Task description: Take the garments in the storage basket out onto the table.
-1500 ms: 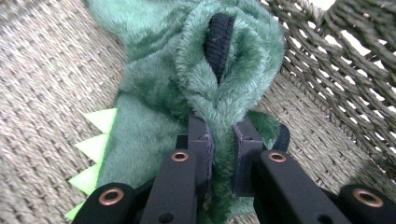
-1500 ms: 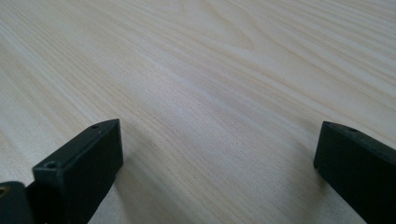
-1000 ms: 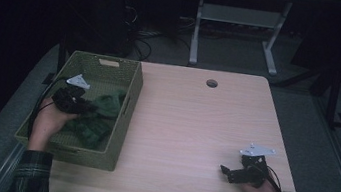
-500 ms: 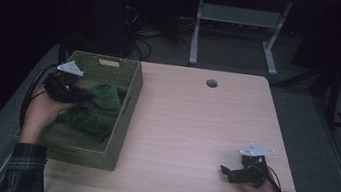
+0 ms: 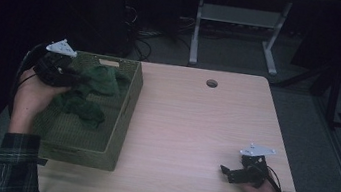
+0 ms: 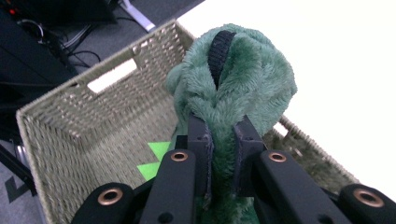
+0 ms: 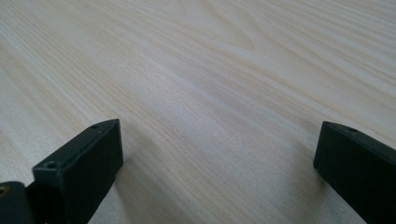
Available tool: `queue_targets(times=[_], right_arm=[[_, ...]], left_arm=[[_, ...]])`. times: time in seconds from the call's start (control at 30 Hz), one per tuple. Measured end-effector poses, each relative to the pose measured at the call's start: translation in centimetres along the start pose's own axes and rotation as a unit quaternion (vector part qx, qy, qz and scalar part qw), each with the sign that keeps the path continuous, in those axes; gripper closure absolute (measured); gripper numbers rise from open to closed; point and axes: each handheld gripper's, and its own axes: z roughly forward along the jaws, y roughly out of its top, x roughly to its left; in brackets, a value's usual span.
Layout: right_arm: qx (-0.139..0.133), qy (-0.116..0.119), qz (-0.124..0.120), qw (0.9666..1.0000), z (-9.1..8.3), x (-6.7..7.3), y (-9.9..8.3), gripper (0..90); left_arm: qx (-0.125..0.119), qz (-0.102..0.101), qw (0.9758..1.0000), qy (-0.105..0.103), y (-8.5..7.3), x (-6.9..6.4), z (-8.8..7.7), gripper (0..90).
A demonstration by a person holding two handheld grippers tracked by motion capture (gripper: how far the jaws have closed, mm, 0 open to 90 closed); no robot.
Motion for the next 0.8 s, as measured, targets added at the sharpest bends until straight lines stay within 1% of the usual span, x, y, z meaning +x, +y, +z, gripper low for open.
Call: queue_targets(times=[0.07,0.1,0.17,0.23,0.3,0.37,0.4,0.43,0.47,0.53,0.57,0.63,0.8], right_arm=[[0.0,0.0,0.0,1.0,0.0,0.0,0.0,1.0],[0.0,0.0,0.0,1.0,0.0,0.0,0.0,1.0],[0.0,0.0,0.0,1.0,0.0,0.0,0.0,1.0],[0.0,0.0,0.001,1.0,0.0,0.0,0.0,1.0],[0.0,0.0,0.001,1.0,0.0,0.0,0.0,1.0],[0.0,0.0,0.001,1.0,0.0,0.0,0.0,1.0],[0.0,0.0,0.001,1.0,0.0,0.0,0.0,1.0],[0.0,0.0,0.001,1.0,0.0,0.0,0.0,1.0],[0.0,0.0,0.001,1.0,0.0,0.0,0.0,1.0],[0.001,0.0,0.002,1.0,0.0,0.0,0.0,1.0],[0.001,0.0,0.002,1.0,0.0,0.0,0.0,1.0],[0.001,0.0,0.002,1.0,0.0,0.0,0.0,1.0],[0.001,-0.001,0.002,1.0,0.0,0.0,0.0,1.0]], left_arm=[[-0.006,0.001,1.0,-0.002,0.5,-0.2,-0.5,80.7],[-0.013,0.004,0.9999,-0.003,1.1,-0.3,-0.9,80.7],[-0.015,0.006,0.9999,-0.003,1.3,-0.4,-1.1,80.8],[-0.023,0.011,0.9996,-0.007,2.1,-0.8,-1.7,80.9],[-0.026,0.013,0.9995,-0.01,2.4,-0.9,-1.8,81.0],[-0.029,0.02,0.9992,-0.016,3.1,-1.2,-2.1,81.0],[-0.031,0.021,0.9991,-0.019,3.3,-1.3,-2.1,81.0],[-0.036,0.024,0.9987,-0.028,3.8,-1.7,-2.2,81.1],[-0.036,0.024,0.9987,-0.028,3.8,-1.7,-2.2,81.1],[-0.042,0.022,0.9979,-0.044,4.3,-2.1,-2.1,81.1],[-0.044,0.022,0.9974,-0.052,4.5,-2.4,-1.9,81.1],[-0.045,0.022,0.9969,-0.061,4.9,-2.7,-1.7,81.2],[-0.052,0.02,0.9946,-0.088,5.9,-3.8,-0.7,81.4]])
